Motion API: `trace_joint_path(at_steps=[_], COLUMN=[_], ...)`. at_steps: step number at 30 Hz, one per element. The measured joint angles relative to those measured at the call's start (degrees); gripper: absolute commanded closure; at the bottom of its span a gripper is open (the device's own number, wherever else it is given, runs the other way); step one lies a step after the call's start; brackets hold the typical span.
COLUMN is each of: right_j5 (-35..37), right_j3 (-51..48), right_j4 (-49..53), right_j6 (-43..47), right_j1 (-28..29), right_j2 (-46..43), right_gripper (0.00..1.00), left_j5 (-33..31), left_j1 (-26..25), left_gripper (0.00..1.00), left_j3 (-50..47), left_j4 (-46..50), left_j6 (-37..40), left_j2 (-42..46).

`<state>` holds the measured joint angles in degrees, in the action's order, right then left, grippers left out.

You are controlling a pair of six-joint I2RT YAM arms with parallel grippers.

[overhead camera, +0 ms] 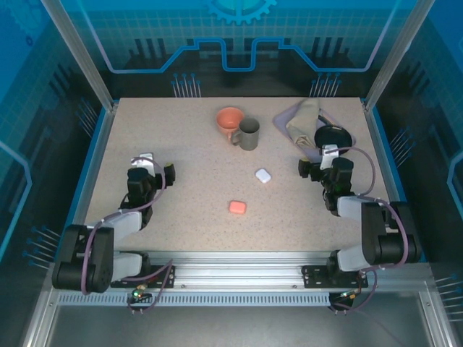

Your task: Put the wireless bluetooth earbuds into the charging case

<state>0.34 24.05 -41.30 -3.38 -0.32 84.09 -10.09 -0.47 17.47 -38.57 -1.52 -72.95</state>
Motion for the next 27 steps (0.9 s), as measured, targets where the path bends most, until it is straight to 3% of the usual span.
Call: trace_joint_path(at_steps=[5,8,27], right_j5=[0.98,1.2,2.23], right_j3=[-0.02,0.0,0.0], right_j4=[0.13,0.02,0.02], right_j6=[2.01,2.58,3.45], right_j1=[2.62,3.06,3.06], right_j2=[1.88,1.88,1.88], right_gripper=[0.0,0.0,0.0], left_j5=[5.33,6.78,6.95], left_j1=[0.26,0.33,0.37], left_gripper=[0.01,0.01,0.01], left_j3=[0.09,2.54,5.53], left_j4=[-9.86,-6.43,-6.23], left_j6=[0.26,0.39,0.39], left_j2=[-10.67,-14.1,-14.32])
